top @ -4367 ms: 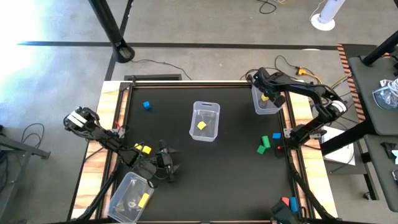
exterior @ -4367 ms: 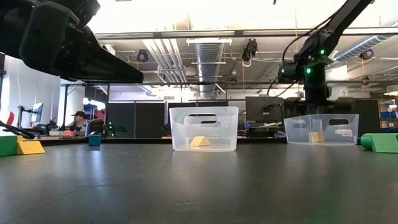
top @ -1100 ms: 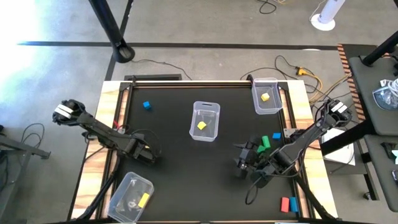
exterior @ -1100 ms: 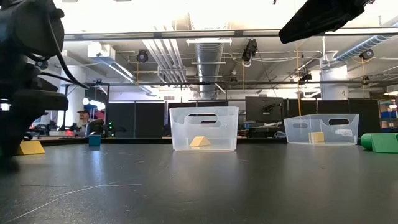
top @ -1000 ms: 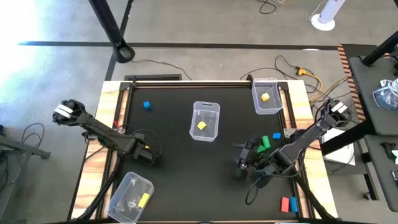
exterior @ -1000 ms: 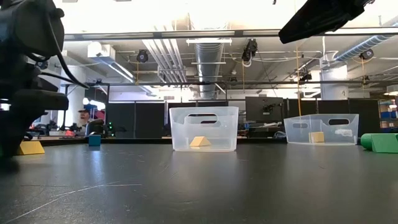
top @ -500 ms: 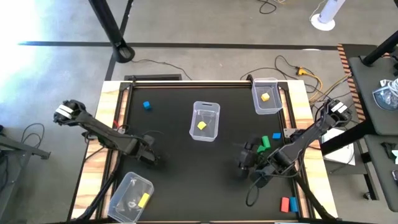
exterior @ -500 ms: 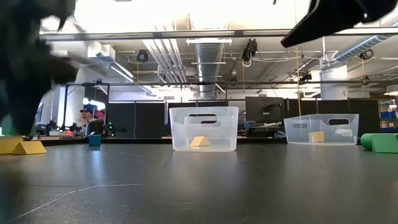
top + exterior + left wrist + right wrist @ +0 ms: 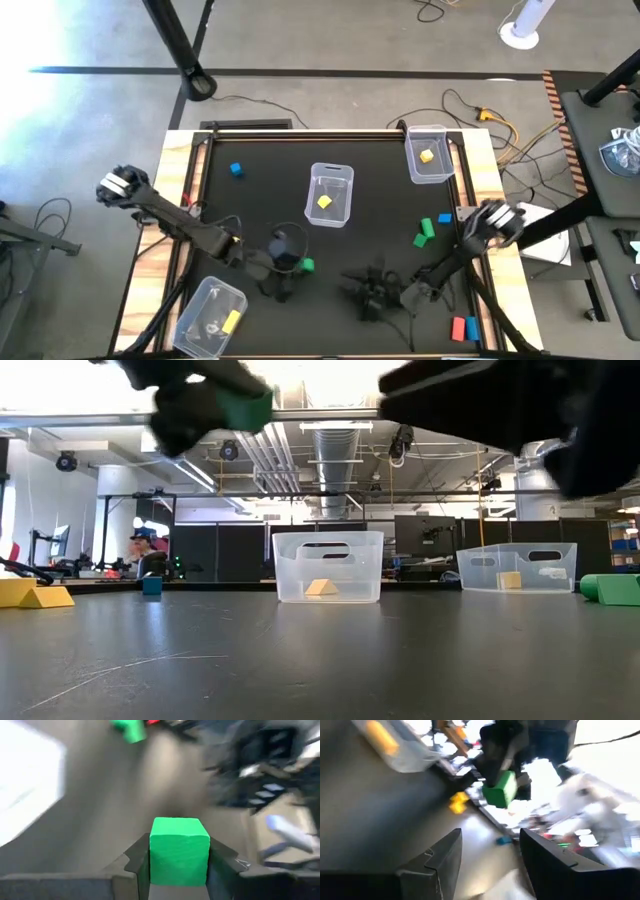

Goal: Sort blocks by size
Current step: Put the green square block into the top transparent bin

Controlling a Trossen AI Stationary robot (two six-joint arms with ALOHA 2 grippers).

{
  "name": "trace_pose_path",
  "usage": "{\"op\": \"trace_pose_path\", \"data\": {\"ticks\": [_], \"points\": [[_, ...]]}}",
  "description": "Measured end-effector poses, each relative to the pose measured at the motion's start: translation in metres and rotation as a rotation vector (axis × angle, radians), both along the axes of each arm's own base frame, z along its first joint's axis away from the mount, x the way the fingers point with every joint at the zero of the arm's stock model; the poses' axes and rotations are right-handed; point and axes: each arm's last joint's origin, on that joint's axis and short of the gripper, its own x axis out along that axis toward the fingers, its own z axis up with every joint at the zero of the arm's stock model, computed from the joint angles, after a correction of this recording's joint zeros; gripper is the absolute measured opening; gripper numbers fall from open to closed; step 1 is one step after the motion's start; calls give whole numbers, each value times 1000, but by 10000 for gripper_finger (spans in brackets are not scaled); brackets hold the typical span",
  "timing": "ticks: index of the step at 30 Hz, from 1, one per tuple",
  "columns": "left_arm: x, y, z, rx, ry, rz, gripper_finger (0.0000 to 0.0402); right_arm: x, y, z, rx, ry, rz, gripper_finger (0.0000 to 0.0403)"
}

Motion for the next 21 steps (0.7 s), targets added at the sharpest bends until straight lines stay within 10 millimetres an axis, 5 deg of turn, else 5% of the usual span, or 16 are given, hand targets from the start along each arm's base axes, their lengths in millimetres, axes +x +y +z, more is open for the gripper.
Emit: {"op": "trace_pose_path", "data": {"ticks": [8, 21], "points": [[28, -12, -6, 53, -246, -128, 116, 25, 22, -1, -213, -35, -124, 230], [38, -16, -16, 56, -311, -126, 117, 31, 31, 18, -287, -43, -127, 270]]}}
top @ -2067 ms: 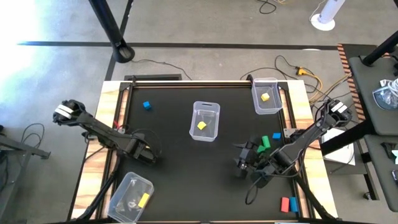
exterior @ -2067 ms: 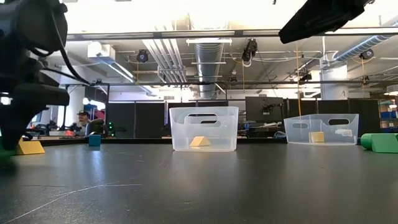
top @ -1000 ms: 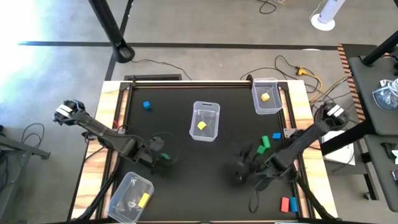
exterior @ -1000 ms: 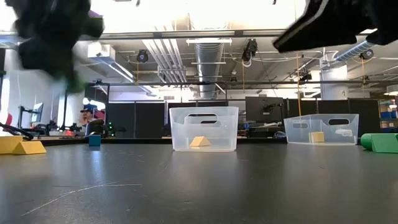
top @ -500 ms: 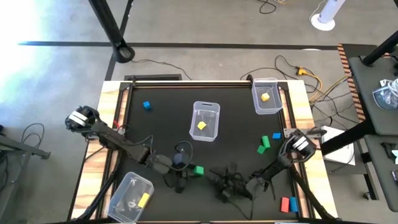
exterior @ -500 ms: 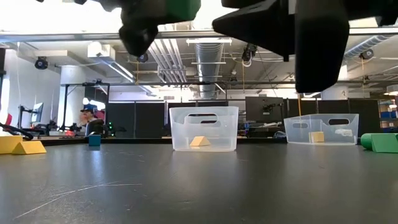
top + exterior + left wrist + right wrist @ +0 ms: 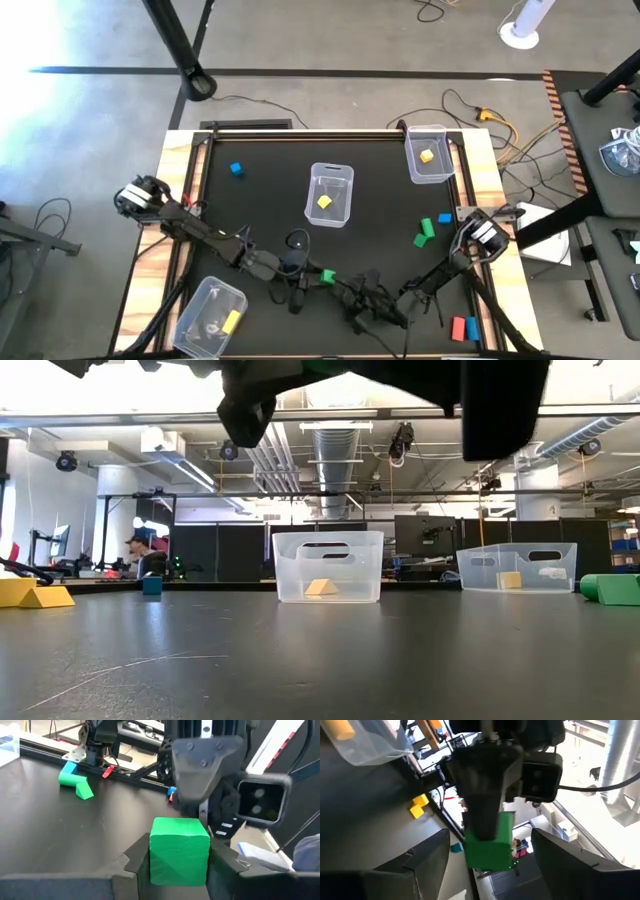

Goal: Sort blocks by size
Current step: Put the green square block into the top transparent bin

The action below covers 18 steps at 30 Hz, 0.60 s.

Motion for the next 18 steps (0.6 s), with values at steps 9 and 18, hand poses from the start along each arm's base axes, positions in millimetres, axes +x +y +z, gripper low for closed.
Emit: {"op": "trace_pose_path", "data": {"ticks": [9, 18], "points": [[1, -1, 4, -25, -40, -5, 118, 8, 0, 10, -80, 14, -26, 192], [1, -1, 6, -64, -48, -19, 119, 8, 0, 10, -117, 28, -33, 148]]}}
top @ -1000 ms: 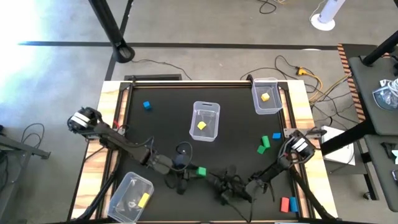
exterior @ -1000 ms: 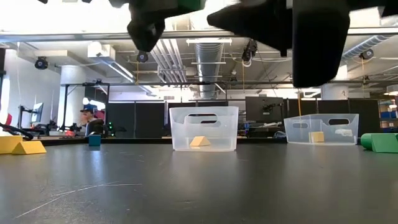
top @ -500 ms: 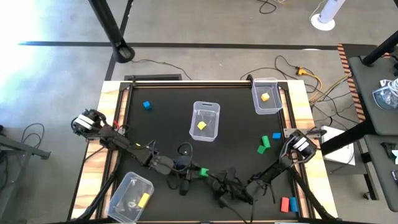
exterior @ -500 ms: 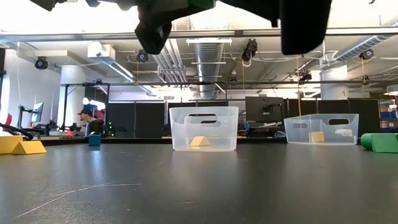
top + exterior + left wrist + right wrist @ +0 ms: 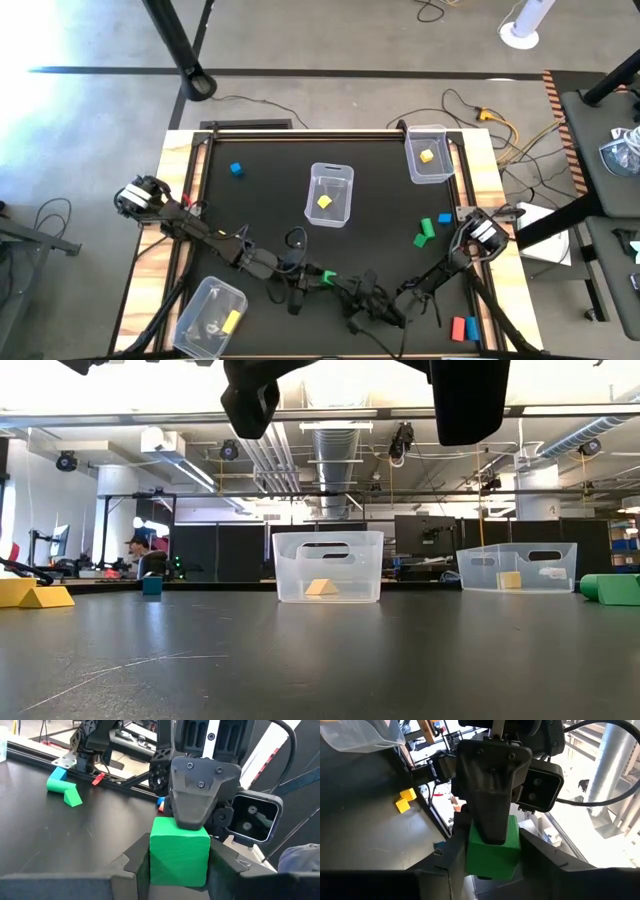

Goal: Sort blocks by size
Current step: Put the green square block into the top transparent bin

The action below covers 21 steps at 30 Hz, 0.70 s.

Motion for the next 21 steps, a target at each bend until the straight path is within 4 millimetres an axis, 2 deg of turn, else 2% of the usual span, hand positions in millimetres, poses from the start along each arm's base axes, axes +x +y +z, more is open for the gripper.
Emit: {"op": "trace_pose_path", "data": {"ticks": [6, 13, 18, 21], "points": [[0, -1, 2, -6, -15, -28, 127, 1, 0, 1, 11, -8, 2, 138], [-5, -11, 4, 66, -50, -71, 175, 5, 3, 8, 23, -21, -6, 134], [-21, -30, 12, 271, -88, -111, 198, 10, 11, 22, 119, -76, 16, 134], [-38, -39, 5, 387, -24, -78, 206, 17, 14, 34, 174, -42, -20, 133]]}}
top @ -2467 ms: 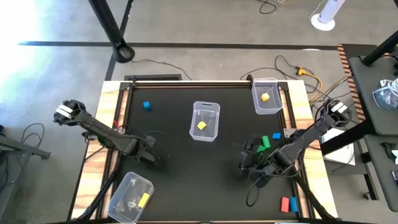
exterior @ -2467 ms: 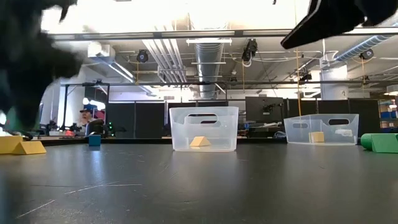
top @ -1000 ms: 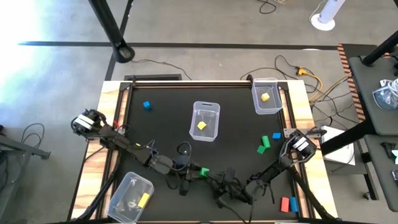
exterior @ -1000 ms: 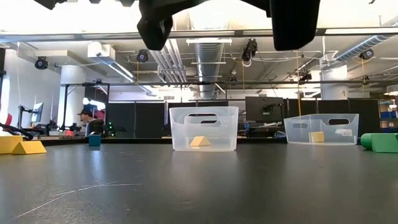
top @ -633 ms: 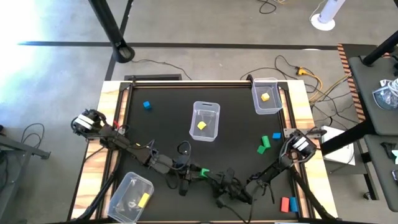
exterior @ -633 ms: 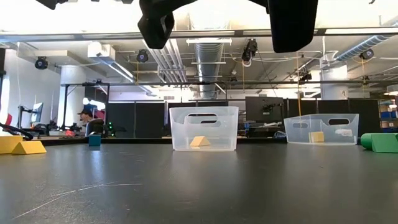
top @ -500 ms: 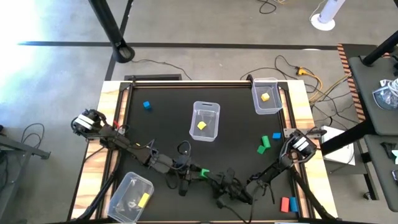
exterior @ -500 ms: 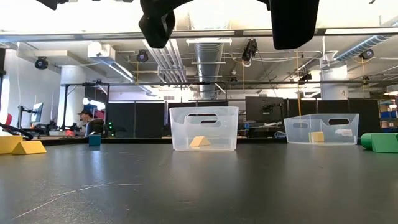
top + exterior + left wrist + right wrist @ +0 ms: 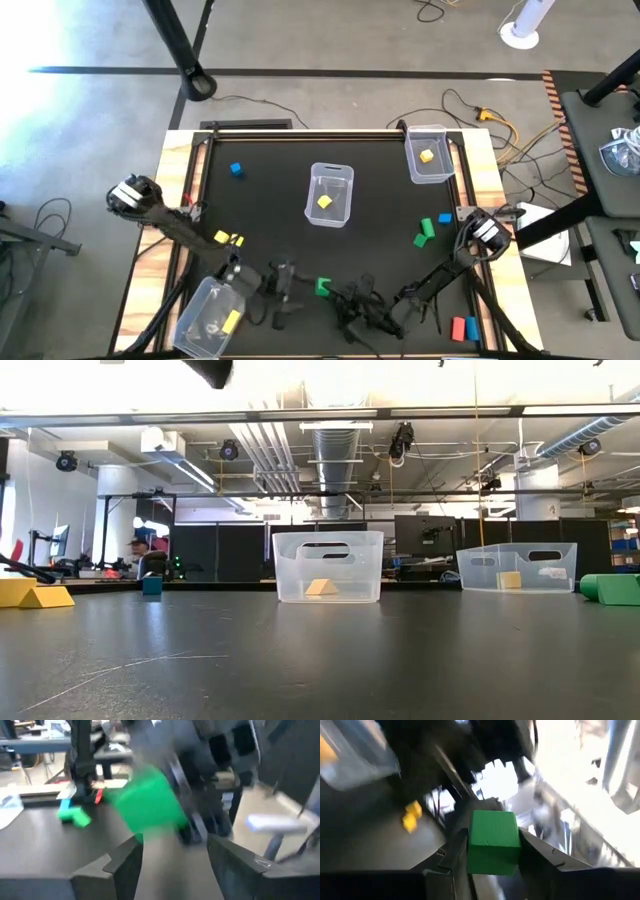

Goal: Sort blocks by size
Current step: Put the green square block into the top transparent bin

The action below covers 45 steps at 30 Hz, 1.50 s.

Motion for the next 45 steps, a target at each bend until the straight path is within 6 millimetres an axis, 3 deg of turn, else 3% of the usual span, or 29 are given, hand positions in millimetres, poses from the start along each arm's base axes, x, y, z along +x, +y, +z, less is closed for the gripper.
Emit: {"op": "trace_pose_path", "data": {"ticks": [3, 6, 8, 11, 15, 19, 23, 26, 29, 32, 37, 45], "points": [[-21, -6, -13, 62, 32, 55, 209, 10, -10, 20, 56, 65, -37, 133], [-38, -9, -26, 93, 28, 113, 210, 20, -37, 43, 142, 154, -86, 133], [-45, -8, -32, 97, 3, 164, 210, 23, -69, 61, 235, 203, -155, 132], [-51, -4, -40, 91, -20, 204, 210, 20, -133, 91, 385, 220, -341, 132], [-53, 0, -43, 97, -15, 221, 210, -14, -236, 113, 676, 235, -663, 132], [-52, 0, -43, 100, -12, 219, 210, -72, -330, 114, 1056, 228, -1054, 132], [-50, -2, -38, 116, -19, 217, 210, -125, -395, 102, 1393, 199, -1316, 132], [-48, -4, -35, 123, -23, 216, 210, -157, -432, 86, 1555, 185, -1431, 132], [-46, -5, -33, 148, -16, 212, 210, -182, -457, 71, 1618, 167, -1540, 132], [-45, -6, -33, 175, 6, 210, 210, -194, -474, 55, 1701, 149, -1564, 132], [-45, -7, -32, 183, 12, 210, 210, -200, -493, 33, 1824, 93, -1565, 132], [-45, -7, -33, 157, 18, 215, 210, -198, -503, -7, 1877, 97, -1707, 132]]}}
